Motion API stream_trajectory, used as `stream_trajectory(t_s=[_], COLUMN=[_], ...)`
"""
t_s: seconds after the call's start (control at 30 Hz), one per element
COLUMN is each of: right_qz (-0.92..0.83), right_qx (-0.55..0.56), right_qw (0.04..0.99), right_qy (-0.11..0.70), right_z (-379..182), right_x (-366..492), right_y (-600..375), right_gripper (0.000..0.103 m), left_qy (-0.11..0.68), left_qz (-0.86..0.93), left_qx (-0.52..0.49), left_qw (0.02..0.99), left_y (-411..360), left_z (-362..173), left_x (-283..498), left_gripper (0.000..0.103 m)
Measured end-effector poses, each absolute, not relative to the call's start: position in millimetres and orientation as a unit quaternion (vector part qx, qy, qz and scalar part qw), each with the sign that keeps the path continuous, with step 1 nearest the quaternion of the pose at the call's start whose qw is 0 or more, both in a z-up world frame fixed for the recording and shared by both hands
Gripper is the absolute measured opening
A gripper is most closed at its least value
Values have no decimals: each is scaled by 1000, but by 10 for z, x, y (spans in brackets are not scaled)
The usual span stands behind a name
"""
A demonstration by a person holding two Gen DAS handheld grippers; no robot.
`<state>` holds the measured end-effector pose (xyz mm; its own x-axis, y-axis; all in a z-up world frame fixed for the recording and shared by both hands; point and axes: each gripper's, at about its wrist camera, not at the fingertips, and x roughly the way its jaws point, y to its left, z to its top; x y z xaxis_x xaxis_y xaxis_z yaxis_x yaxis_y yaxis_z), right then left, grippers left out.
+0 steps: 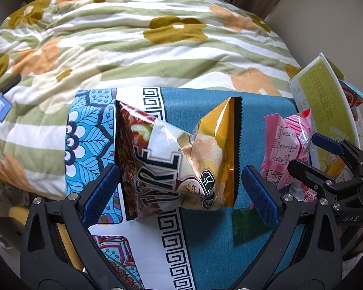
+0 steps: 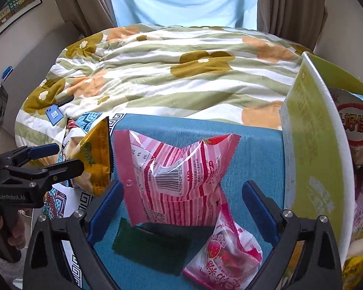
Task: Organize snacks
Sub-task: 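Grasp the pink striped bag with the right tool while the left tool grasps the Tarte bag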
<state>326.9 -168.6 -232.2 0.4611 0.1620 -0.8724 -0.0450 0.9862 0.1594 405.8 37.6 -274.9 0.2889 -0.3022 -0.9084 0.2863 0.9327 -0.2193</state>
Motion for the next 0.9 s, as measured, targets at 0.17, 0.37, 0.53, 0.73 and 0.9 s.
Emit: stream_trajectory(t_s=[0.17, 0.37, 0.53, 0.73, 0.9], right_qz=[75, 93, 105, 112, 114], right_qx=[56, 60, 67, 59, 59], right_qw=[842, 831, 822, 818, 816], right_qy=[532, 546, 555, 561, 564], right_z=[-2478, -2638, -2735, -2777, -2794], right_x=[3410, 3553, 3628, 3676, 3706], right_y=[-1684, -1663, -1623, -1574, -1570], right_gripper=[97, 97, 97, 97, 97], left_qy=[571, 566, 566, 561, 564], left_qz=[-176, -181, -190, -192, -195], left_qx=[-11, -13, -17, -20, -26], left_qw=[802, 804, 802, 805, 802], left_y=[362, 363, 381, 383, 427], left_z=[-2848, -2871, -2868, -2822, -2784], left_x=[4145, 4209, 4252, 4248, 4226], left_gripper=[100, 98, 87, 77, 74])
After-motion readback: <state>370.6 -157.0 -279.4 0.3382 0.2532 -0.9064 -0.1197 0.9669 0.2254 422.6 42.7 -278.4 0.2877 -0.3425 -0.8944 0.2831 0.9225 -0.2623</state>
